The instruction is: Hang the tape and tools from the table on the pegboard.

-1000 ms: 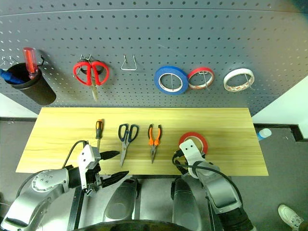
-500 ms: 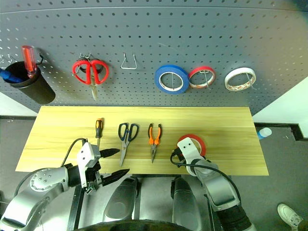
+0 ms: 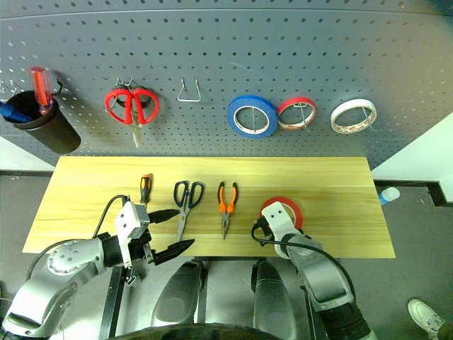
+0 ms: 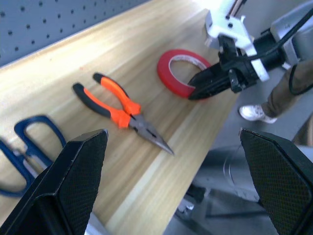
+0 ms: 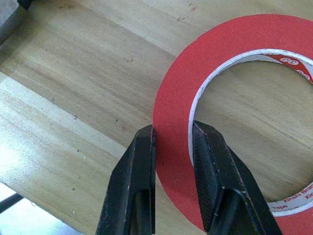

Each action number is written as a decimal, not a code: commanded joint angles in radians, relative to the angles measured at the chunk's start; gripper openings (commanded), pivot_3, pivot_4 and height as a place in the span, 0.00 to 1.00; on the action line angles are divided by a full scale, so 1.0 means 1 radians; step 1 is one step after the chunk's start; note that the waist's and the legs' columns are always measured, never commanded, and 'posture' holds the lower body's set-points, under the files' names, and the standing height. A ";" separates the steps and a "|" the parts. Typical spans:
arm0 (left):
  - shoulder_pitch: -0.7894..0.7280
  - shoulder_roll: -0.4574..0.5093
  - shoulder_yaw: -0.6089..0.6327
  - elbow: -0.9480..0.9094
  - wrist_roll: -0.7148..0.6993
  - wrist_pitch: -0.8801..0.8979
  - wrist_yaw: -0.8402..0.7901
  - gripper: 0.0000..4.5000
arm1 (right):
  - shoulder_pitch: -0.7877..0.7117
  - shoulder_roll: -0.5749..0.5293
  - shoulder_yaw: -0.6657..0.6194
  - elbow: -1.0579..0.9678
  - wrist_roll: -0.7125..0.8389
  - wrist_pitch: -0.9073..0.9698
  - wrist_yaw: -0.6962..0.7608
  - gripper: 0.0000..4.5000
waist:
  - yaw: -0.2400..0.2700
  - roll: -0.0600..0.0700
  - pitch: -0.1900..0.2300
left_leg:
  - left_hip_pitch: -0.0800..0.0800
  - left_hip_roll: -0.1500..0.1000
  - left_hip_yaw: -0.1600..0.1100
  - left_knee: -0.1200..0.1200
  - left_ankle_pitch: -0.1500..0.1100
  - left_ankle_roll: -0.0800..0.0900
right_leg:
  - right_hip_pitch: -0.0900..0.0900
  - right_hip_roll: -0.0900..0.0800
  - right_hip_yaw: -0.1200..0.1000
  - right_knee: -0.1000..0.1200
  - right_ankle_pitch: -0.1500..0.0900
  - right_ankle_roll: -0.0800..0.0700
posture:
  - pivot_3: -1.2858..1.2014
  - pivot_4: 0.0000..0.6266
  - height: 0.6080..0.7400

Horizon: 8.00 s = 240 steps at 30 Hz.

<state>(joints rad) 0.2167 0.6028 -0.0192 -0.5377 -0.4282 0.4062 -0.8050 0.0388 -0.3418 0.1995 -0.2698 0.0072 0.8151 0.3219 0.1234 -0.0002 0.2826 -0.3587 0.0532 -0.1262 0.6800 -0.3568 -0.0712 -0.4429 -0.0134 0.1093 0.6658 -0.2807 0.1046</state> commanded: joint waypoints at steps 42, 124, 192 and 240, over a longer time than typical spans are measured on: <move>-0.199 -0.168 -0.034 0.236 -0.041 -0.186 -0.104 1.00 | -0.111 0.046 -0.283 -0.292 0.215 -0.434 -0.047 0.15 | -0.019 0.005 -0.126 | 0.013 -0.001 0.002 0.003 0.002 -0.004 | 0.015 0.000 0.000 0.001 0.003 -0.003 | 0.62 0.12 0.55; -0.196 -0.230 0.026 0.132 -0.078 -0.332 0.033 1.00 | -0.496 0.118 -0.212 0.516 0.069 -0.786 -0.048 0.15 | 0.000 0.005 -0.125 | 0.016 -0.001 0.003 0.002 0.002 -0.003 | 0.015 0.000 0.001 0.001 0.003 -0.004 | 0.65 0.17 0.55; 0.093 -0.169 0.002 0.091 -0.019 -0.311 0.071 1.00 | -0.223 0.298 0.206 -0.053 -0.091 0.056 -0.182 0.97 | -0.001 0.006 -0.080 | 0.003 0.000 0.002 0.001 0.002 -0.003 | 0.002 0.000 0.000 0.001 0.002 -0.002 | 0.66 0.33 0.55; 0.481 -0.120 0.148 -0.049 -0.097 -0.440 -0.054 1.00 | -0.354 0.682 0.098 0.106 -0.026 0.342 -0.573 0.98 | -0.009 0.006 -0.020 | -0.017 0.000 0.002 0.000 0.002 -0.003 | -0.019 -0.001 0.000 0.002 0.001 -0.002 | 0.67 0.43 0.55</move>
<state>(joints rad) 0.6921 0.4745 0.1314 -0.5540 -0.5298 -0.0296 -0.8630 -0.3977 0.1501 0.2855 -0.1415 -0.0433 1.1514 -0.2373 0.1146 0.0058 0.2631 -0.3754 0.0531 -0.1244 0.6804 -0.3548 -0.0745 -0.4616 -0.0139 0.1092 0.6675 -0.2801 0.1030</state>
